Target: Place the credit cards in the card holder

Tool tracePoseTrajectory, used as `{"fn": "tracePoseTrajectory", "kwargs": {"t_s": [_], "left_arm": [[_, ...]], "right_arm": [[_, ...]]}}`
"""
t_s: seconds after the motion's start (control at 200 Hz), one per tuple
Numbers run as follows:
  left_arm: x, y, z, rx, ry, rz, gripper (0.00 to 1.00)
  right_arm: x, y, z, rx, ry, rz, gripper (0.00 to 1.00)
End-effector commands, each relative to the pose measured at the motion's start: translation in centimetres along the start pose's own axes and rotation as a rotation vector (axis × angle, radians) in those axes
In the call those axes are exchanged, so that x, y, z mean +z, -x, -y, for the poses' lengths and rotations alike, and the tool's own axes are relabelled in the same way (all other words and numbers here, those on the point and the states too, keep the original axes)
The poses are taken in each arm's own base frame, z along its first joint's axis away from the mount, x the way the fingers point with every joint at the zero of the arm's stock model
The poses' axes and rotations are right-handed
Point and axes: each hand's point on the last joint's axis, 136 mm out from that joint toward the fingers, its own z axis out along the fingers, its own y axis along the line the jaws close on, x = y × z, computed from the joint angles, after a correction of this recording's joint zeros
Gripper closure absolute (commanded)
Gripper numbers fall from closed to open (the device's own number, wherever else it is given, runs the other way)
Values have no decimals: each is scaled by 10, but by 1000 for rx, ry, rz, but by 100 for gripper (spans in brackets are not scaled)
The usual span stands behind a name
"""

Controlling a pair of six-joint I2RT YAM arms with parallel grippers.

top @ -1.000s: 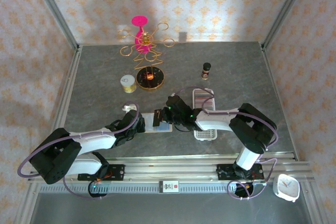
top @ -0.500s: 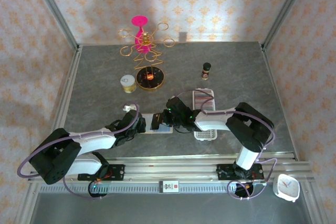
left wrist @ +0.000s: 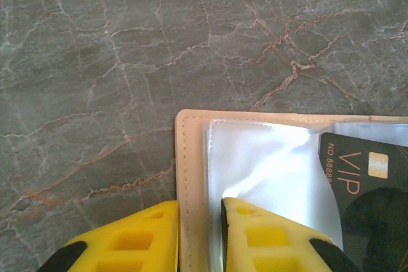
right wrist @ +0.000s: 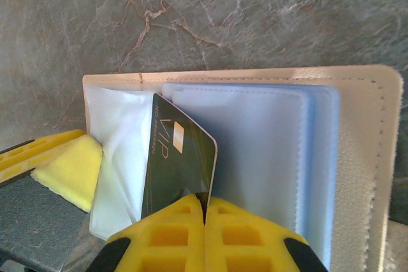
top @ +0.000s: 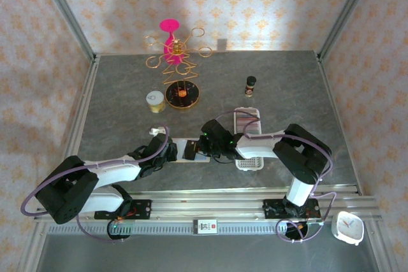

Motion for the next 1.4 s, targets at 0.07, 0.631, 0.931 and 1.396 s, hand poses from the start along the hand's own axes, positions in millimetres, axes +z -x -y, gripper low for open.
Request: {"fn": "tracePoseTrajectory", "kwargs": {"t_s": [0.07, 0.631, 0.931, 1.396], "left_arm": [[2, -14, 4, 22, -34, -63, 79], [5, -22, 9, 16, -68, -92, 79], [4, -25, 13, -2, -97, -98, 79], [0, -28, 25, -57, -191, -101, 68]], "right_arm": [[8, -14, 6, -35, -26, -76, 100], [19, -10, -6, -64, -22, -94, 100], [22, -4, -17, -59, -6, -77, 100], [27, -4, -28, -26, 24, -82, 99]]}}
